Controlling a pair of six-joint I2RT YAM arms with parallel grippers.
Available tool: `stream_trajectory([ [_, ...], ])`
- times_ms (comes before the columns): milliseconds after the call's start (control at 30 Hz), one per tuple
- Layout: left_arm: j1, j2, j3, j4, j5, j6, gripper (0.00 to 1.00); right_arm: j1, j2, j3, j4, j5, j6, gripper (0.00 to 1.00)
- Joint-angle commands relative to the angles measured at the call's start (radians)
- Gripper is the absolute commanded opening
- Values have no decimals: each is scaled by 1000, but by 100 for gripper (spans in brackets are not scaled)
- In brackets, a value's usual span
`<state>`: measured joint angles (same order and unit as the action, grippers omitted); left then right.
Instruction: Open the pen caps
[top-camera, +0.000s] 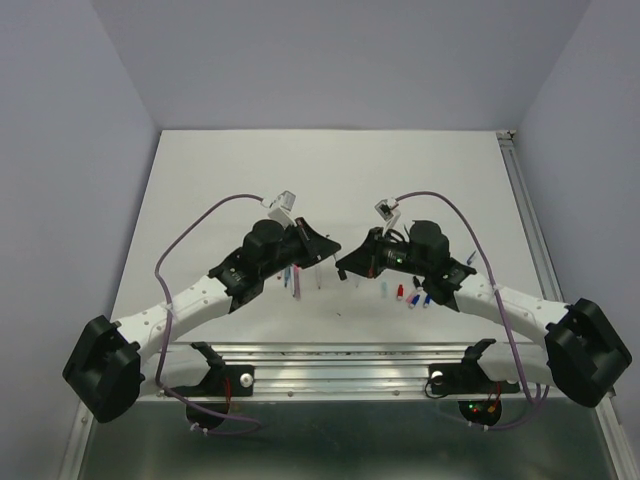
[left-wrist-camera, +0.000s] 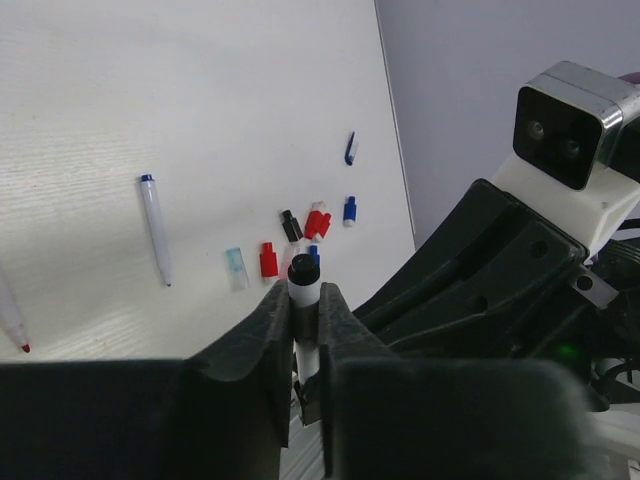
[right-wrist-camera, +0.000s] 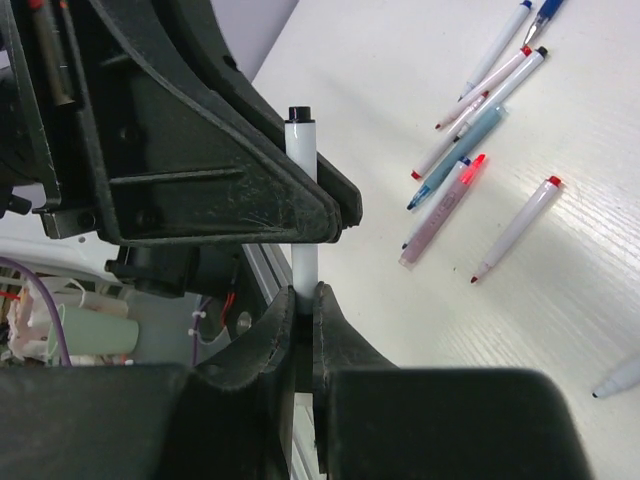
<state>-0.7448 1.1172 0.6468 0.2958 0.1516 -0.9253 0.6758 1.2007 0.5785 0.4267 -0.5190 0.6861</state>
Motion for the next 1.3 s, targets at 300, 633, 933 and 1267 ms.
stream_trajectory([
  [300, -5, -69, -41, 57, -58, -35, 0, 15, 28, -17, 81, -87, -11, 59],
  [633, -5, -71, -35, 54, -81, -56, 0, 42, 69, -3, 31, -70, -40, 33],
  [933, 2, -89, 14, 6, -276, -18, 0, 109, 46, -41, -16, -50, -7, 1],
  [1267, 271, -2, 200, 3, -322, 89, 0, 428, -35, -242, 38, 103, 150, 1],
])
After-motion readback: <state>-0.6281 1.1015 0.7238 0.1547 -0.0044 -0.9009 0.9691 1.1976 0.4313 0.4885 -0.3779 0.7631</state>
